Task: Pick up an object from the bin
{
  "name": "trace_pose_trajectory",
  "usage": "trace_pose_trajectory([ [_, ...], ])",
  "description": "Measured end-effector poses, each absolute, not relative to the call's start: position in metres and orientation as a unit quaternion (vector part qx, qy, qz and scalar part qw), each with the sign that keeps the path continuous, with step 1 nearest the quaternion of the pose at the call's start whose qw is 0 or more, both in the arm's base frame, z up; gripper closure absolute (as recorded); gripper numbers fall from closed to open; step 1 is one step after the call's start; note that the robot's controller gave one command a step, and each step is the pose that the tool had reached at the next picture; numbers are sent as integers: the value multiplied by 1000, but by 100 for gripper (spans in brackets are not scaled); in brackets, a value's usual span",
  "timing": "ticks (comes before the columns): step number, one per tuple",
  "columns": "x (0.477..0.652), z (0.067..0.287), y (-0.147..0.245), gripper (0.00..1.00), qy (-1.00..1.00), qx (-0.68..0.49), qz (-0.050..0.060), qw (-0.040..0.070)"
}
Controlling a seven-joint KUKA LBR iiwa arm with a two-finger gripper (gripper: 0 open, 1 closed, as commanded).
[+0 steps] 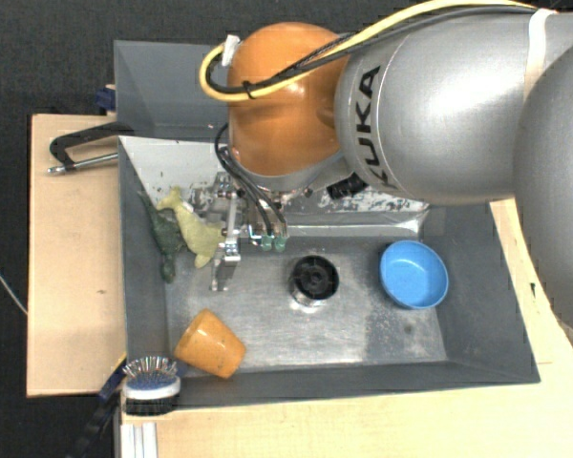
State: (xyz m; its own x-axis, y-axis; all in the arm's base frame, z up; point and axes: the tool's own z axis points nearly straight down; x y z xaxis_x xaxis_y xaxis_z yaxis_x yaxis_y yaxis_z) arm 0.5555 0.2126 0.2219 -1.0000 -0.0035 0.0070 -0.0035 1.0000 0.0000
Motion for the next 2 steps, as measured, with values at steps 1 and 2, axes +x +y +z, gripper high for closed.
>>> trace_pose_trajectory([
  [1, 596, 113, 153, 0, -996, 91, 1, 3],
  [2, 582, 95, 82, 0, -989, 148, 1, 1],
])
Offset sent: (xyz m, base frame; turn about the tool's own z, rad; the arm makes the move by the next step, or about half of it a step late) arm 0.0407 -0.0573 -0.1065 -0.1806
